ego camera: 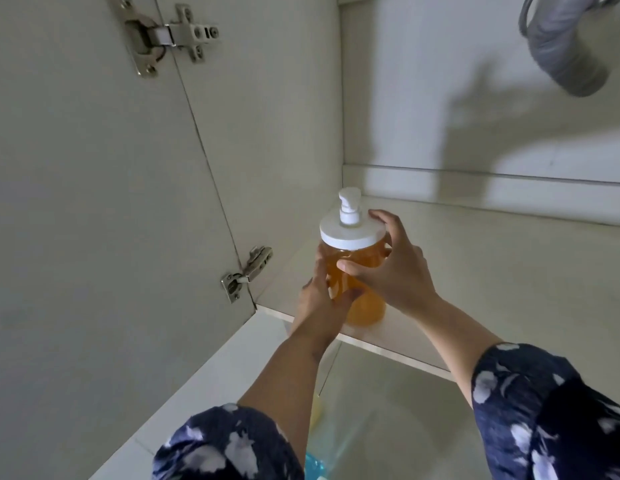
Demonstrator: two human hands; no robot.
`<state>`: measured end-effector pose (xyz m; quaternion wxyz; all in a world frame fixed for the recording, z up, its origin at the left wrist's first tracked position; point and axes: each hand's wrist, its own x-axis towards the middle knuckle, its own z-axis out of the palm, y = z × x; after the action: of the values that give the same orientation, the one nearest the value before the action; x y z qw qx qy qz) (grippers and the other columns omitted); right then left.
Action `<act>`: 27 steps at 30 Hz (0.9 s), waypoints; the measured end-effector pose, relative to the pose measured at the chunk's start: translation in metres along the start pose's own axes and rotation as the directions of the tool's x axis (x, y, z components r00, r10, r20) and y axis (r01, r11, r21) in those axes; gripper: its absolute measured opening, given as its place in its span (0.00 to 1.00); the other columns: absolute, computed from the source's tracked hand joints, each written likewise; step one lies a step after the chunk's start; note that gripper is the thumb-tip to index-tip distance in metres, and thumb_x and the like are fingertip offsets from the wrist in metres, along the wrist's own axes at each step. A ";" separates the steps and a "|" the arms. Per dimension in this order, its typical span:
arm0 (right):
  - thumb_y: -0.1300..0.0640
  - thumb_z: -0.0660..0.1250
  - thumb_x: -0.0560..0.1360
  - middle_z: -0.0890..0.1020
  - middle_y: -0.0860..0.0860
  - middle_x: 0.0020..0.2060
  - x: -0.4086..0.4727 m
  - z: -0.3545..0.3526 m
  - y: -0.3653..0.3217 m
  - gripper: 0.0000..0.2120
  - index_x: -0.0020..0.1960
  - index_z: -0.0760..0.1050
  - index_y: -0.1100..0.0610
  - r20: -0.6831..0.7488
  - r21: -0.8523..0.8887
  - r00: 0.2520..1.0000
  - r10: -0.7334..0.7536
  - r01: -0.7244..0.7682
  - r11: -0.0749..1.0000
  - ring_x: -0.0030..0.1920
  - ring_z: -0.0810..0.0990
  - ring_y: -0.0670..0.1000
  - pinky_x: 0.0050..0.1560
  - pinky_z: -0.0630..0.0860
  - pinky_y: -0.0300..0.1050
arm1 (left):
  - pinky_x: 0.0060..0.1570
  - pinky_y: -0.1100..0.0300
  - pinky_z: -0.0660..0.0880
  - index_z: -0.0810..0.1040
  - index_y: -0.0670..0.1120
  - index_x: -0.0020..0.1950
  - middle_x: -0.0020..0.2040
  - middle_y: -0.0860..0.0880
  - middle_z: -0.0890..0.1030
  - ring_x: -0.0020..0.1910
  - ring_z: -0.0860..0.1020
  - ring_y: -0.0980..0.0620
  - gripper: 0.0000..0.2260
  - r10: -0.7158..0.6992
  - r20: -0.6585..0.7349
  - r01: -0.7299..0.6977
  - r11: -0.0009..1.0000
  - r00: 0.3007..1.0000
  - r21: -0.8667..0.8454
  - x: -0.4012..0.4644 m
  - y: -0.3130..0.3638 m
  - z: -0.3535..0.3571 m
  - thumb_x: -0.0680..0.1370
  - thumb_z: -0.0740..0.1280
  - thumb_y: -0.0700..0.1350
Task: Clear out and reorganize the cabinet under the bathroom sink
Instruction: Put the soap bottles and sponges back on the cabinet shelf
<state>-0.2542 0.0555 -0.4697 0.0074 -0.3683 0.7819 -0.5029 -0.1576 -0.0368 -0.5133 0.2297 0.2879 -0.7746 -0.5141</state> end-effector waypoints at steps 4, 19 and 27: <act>0.43 0.75 0.65 0.77 0.46 0.61 0.020 0.007 0.020 0.39 0.70 0.59 0.43 -0.068 -0.023 0.998 -0.001 -0.001 1.000 0.58 0.78 0.53 0.58 0.74 0.46 | 0.60 0.54 0.70 0.41 0.66 0.75 0.71 0.51 0.68 0.70 0.68 0.47 0.40 -0.002 0.068 -0.013 0.975 0.998 0.221 0.031 -0.007 0.009 0.75 0.68 0.55; 0.45 0.76 0.64 0.75 0.47 0.63 0.165 0.071 0.042 0.39 0.69 0.58 0.40 -0.096 0.037 0.992 0.084 -0.081 0.996 0.60 0.76 0.53 0.59 0.76 0.54 | 0.72 0.38 0.34 0.30 0.56 0.75 0.74 0.49 0.26 0.72 0.26 0.46 0.58 -0.323 0.254 -0.055 0.515 0.912 0.855 0.072 -0.061 0.008 0.54 0.47 0.83; 0.47 0.75 0.66 0.73 0.49 0.65 0.204 0.084 0.040 0.38 0.69 0.58 0.40 -0.072 0.049 0.985 0.159 -0.156 0.987 0.62 0.74 0.54 0.57 0.75 0.50 | 0.71 0.40 0.31 0.29 0.57 0.74 0.72 0.50 0.23 0.71 0.24 0.46 0.64 -0.298 0.269 -0.066 0.550 0.916 0.833 0.072 -0.061 0.010 0.41 0.34 0.82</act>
<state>-0.3934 -0.1203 -0.4699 0.0255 -0.2859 0.7971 -0.5312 -0.2036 -0.0985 -0.5695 -0.1230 0.3080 -0.9316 -0.1490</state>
